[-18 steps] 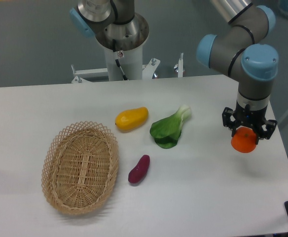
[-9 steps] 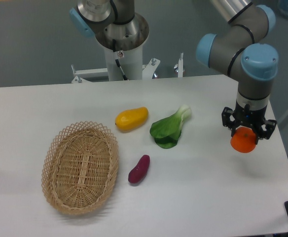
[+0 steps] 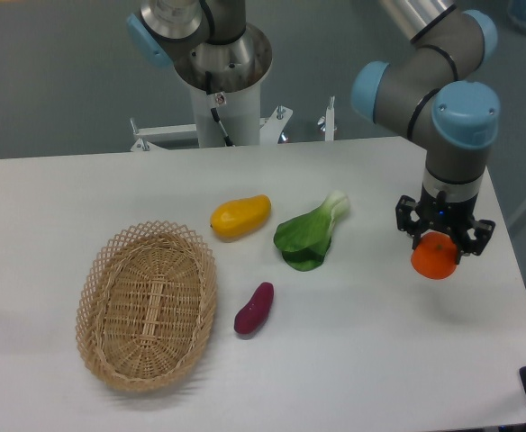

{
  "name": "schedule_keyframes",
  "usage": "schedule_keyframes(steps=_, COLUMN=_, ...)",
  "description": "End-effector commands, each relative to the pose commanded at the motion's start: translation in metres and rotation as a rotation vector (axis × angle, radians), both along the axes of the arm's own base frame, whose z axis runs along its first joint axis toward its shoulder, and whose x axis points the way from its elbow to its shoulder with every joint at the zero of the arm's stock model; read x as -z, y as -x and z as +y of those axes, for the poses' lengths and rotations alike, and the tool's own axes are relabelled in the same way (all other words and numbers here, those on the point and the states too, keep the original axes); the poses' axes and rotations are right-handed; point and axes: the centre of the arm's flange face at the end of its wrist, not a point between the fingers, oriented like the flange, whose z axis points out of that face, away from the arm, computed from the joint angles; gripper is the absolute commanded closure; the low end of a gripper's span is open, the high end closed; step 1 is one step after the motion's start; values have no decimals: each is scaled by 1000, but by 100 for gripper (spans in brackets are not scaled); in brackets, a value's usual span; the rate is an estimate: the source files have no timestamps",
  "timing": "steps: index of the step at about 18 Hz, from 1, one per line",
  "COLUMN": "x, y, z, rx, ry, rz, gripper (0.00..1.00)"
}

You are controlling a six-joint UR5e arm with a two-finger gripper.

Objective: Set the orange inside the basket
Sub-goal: 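Carry the orange over the wicker basket and lower it inside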

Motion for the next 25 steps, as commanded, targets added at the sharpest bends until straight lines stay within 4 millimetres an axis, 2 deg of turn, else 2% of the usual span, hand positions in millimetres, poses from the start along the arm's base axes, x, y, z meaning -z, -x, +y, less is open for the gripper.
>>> schedule_keyframes(steps=4, x=-3, y=-33, z=26, rx=26, ry=-2, rz=-1, gripper=30)
schedule_keyframes(steps=6, x=-5, y=-53, z=47, rx=-8, ry=-21, rz=-12, gripper=30)
schedule_keyframes(steps=10, x=-11, y=-84, z=74, rx=-44, ry=-50, rz=-17, gripper=30)
schedule_keyframes(steps=13, x=-13, y=-114, z=100, rx=-70, ry=-68, rz=-23, gripper=30)
schedule_keyframes(steps=15, x=-13, y=-150, z=127, rx=-51, ry=-75, rz=-31, gripper=30)
schedule_keyframes(steps=17, x=-10, y=-197, z=156, rx=-5, ry=-74, rz=-38, gripper=30)
schedule_keyframes(steps=19, x=-12, y=-213, z=169, rx=-35, ry=-105, rz=-29, gripper=30)
schedule_keyframes(steps=21, x=-10, y=-238, z=185, rx=-13, ry=-122, rz=-25, gripper=30)
schedule_keyframes(steps=24, x=12, y=-277, z=209, rx=30, ry=-100, rz=-47, gripper=30)
schedule_keyframes(steps=25, x=13, y=-290, z=217, rx=43, ry=-102, rz=-48, gripper=30)
